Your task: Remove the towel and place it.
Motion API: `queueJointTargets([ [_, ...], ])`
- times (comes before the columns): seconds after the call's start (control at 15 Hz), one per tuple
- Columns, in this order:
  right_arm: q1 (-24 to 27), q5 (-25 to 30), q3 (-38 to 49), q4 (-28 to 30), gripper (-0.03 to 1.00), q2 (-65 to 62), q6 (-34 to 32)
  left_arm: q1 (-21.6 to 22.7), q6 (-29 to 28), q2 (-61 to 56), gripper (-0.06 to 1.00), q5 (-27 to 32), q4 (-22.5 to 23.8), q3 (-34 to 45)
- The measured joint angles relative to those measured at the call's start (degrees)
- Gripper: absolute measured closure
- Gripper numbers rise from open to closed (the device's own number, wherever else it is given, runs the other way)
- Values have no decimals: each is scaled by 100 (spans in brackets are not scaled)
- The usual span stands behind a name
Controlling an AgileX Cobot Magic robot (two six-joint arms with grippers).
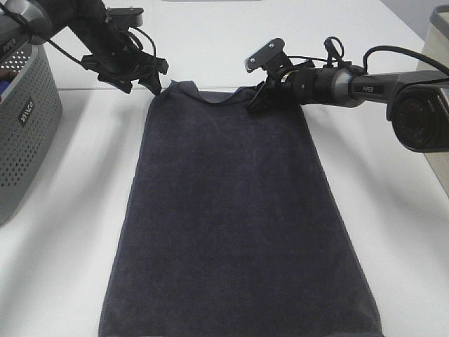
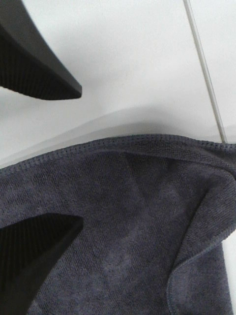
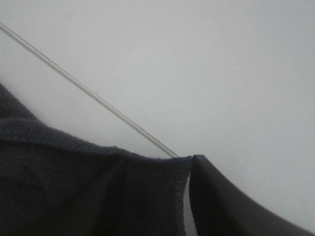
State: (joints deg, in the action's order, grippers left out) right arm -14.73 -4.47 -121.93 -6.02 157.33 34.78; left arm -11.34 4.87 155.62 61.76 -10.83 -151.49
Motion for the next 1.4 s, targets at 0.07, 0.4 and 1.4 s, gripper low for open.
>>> queueJointTargets([
  [0.07,0,-74,-11,0,54,34,0,0,0,0,32,0,-6,0],
  [0.4,-11,-40,-57,0,72,80,0,0,0,0,32,-57,-17,0],
  [1.4,544,-378,-46,-877,96,138,0,0,6,0,32,-218,-155,0],
])
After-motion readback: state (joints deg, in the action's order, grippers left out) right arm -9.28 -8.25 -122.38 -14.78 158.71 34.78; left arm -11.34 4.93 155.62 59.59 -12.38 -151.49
